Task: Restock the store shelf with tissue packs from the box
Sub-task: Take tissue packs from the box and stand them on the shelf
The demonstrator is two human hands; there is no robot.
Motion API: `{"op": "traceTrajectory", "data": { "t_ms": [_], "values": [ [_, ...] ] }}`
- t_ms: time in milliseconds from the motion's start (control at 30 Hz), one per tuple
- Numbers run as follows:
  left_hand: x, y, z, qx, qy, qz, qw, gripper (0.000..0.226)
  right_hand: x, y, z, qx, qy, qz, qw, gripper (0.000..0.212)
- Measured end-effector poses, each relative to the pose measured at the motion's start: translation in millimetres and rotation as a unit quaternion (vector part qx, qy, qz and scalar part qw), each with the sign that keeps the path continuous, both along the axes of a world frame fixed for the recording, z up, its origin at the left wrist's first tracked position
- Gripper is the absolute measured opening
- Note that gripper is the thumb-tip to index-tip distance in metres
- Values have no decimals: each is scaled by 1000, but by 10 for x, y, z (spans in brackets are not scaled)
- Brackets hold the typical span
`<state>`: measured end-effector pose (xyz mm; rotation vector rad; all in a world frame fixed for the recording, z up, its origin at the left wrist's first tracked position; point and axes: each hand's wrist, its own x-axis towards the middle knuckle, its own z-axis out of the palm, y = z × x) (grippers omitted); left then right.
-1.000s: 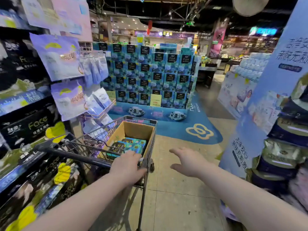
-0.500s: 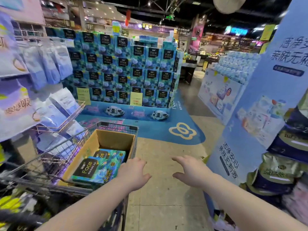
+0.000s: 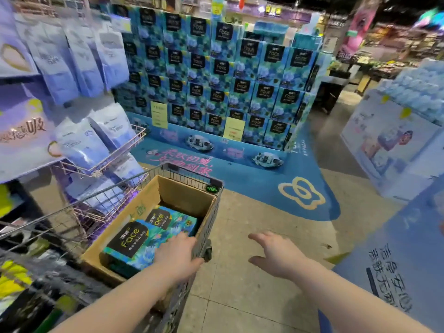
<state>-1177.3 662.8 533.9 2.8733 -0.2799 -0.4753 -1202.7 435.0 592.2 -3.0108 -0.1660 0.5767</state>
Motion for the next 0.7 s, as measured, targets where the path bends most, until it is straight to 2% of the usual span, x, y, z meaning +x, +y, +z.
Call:
{"op": "traceTrajectory", "data": {
  "t_ms": [367,700],
  "values": [
    [521,-328,-242,31,45,196,979,58,1537,-575,-142,4,24,159,987,60],
    [526,237,-605,12,98,362,927,59,2306,352,-572,13,96,305,948,64]
  ]
}}
